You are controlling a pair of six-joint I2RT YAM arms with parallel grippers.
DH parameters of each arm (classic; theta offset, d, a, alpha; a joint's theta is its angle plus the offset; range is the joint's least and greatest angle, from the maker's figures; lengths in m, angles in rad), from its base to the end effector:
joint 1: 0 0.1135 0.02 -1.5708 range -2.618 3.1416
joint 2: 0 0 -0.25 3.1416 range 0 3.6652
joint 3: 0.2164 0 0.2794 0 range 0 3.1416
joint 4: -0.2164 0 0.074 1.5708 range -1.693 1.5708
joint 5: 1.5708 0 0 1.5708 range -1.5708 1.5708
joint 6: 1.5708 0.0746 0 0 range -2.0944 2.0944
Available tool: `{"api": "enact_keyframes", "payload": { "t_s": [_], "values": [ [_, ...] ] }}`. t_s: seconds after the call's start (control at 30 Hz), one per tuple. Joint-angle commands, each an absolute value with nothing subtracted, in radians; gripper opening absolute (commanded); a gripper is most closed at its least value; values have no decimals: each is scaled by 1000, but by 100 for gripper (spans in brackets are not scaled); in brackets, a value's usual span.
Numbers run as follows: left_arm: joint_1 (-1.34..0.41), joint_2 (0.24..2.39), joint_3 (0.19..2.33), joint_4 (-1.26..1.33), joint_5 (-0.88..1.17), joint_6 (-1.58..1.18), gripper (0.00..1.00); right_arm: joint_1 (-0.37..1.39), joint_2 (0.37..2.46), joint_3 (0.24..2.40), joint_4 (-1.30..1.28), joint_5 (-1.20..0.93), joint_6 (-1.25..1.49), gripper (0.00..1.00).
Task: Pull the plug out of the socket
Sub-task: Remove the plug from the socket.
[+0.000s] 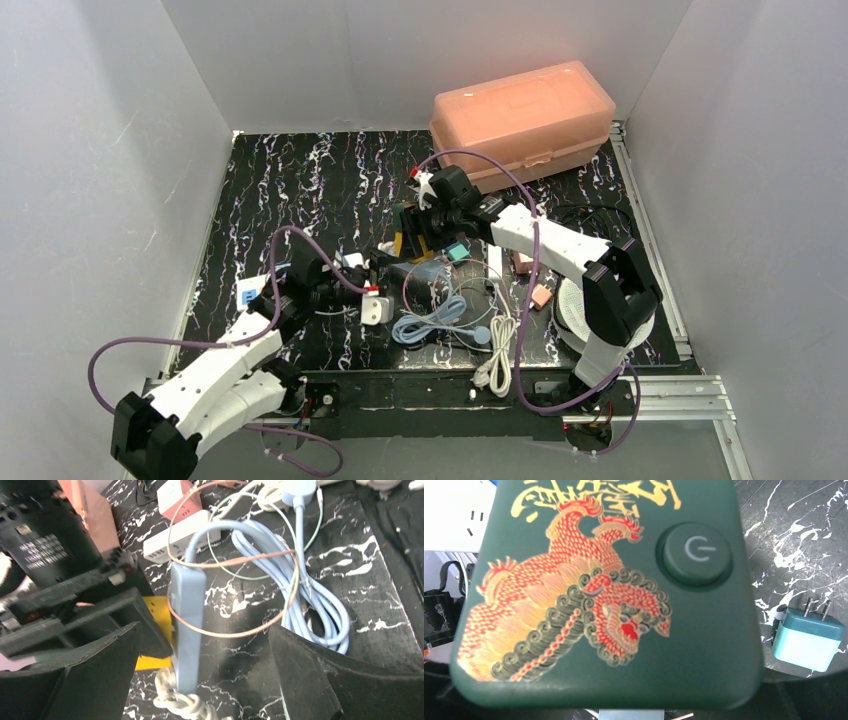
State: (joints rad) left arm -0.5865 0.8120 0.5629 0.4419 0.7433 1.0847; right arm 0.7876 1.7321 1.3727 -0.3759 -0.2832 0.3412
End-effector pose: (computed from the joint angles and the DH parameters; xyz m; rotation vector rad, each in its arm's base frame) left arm 0.1834 -0.1825 0.3105 1.3690 0.4133 -0.1014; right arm 0.2990 0.3298 0.2227 -0.6901 2.3434 0.8725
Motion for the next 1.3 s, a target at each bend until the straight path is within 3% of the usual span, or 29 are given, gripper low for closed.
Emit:
{"api": "enact_keyframes", "payload": {
  "t_s": [0.0,0.17,0.37,0.6,0.67,0.73,0.83,0.9,1.2,1.27],
  "values": [
    [-601,894,673,457,892,996,98,807,1694,1457,-244,-346,373,1],
    [-671,1009,650,615,907,1115,97,819,1708,1477,-249,-339,377,1],
    [-740,1071,628,574,894,1272,84,825,1719,1494,-249,-338,376,1],
    [-807,1115,625,554,768,1398,76,825,1716,1477,-234,-335,389,1],
    [-822,1116,626,552,737,1403,67,825,1712,1476,-228,-334,394,1],
    [-831,1116,630,556,713,1387,48,825,1708,1478,-222,-332,393,1],
    [-842,1103,638,536,667,1373,43,824,1688,1464,-205,-330,382,1],
    [-844,1091,642,519,629,1360,46,824,1670,1445,-187,-335,378,1],
    [-844,1103,676,530,422,1204,92,824,1643,1405,-144,-323,420,1],
    [-844,1101,692,500,396,1155,93,824,1635,1391,-134,-323,430,1]
  ]
}}
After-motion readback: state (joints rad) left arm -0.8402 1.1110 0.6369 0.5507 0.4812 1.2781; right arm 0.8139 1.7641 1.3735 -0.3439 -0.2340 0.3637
